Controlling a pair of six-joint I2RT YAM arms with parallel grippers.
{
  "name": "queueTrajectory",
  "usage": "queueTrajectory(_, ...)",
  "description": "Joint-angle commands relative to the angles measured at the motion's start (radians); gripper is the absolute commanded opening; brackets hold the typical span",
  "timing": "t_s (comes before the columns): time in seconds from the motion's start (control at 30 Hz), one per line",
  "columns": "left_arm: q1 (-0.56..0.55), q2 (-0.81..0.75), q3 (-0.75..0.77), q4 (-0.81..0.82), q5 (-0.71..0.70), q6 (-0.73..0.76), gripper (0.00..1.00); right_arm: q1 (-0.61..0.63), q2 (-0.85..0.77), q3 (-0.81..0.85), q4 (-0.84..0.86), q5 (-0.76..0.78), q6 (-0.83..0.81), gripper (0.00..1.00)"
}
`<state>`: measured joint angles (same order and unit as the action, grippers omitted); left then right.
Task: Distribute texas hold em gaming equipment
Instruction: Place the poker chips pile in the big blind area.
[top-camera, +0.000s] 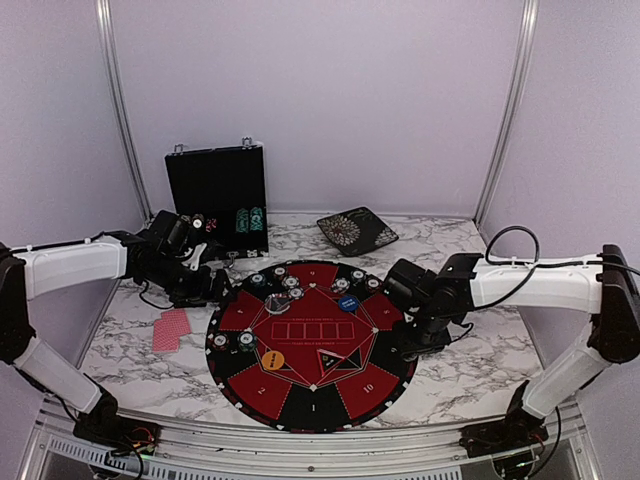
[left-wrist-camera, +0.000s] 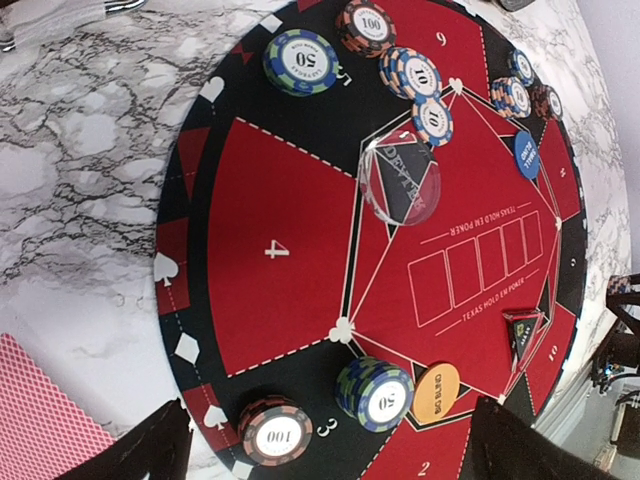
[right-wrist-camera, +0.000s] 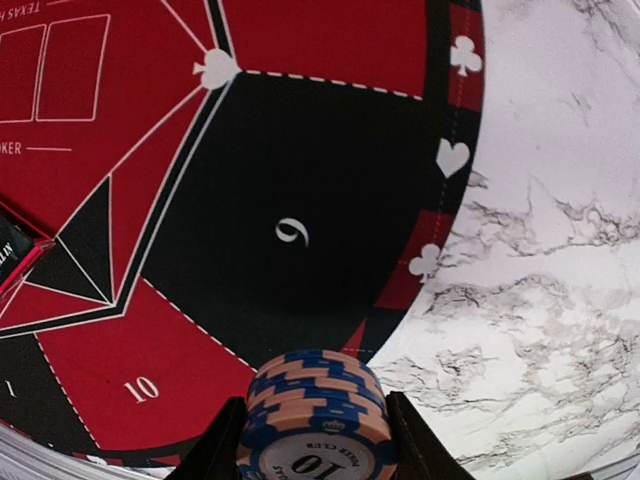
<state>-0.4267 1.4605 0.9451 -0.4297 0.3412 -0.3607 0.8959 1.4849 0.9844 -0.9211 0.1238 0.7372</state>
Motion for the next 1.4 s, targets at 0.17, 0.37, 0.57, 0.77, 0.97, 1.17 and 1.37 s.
queueTrajectory(0.17, 0.082, -0.082, -0.077, 0.010, 0.025, -0.020, 0.99, 0.096, 0.228, 0.315, -0.038, 0.024, -0.127, 0.24)
queueTrajectory(0.37, 0.140, -0.104, -0.101, 0.011, 0.036, -0.026, 0.99, 0.171, 0.427, 0.575, -0.076, 0.021, -0.190, 0.23)
queueTrajectory(0.57, 0.184, -0.111, -0.106, 0.019, 0.049, -0.034, 0.99, 0.240, 0.622, 0.858, -0.149, 0.019, -0.248, 0.23)
queueTrajectory(0.77, 0.201, -0.117, -0.109, 0.024, 0.059, -0.037, 0.99, 0.291, 0.767, 1.071, -0.188, -0.003, -0.292, 0.23)
queueTrajectory(0.97, 0.216, -0.117, -0.105, 0.028, 0.067, -0.037, 0.99, 0.331, 0.892, 1.270, -0.224, -0.040, -0.316, 0.23)
queueTrajectory(1.17, 0.221, -0.117, -0.109, 0.029, 0.071, -0.036, 0.99, 0.360, 0.994, 1.412, -0.226, -0.079, -0.330, 0.23)
queueTrajectory(1.37, 0.221, -0.115, -0.110, 0.031, 0.074, -0.037, 0.99, 0.378, 1.041, 1.431, -0.179, -0.102, -0.335, 0.22)
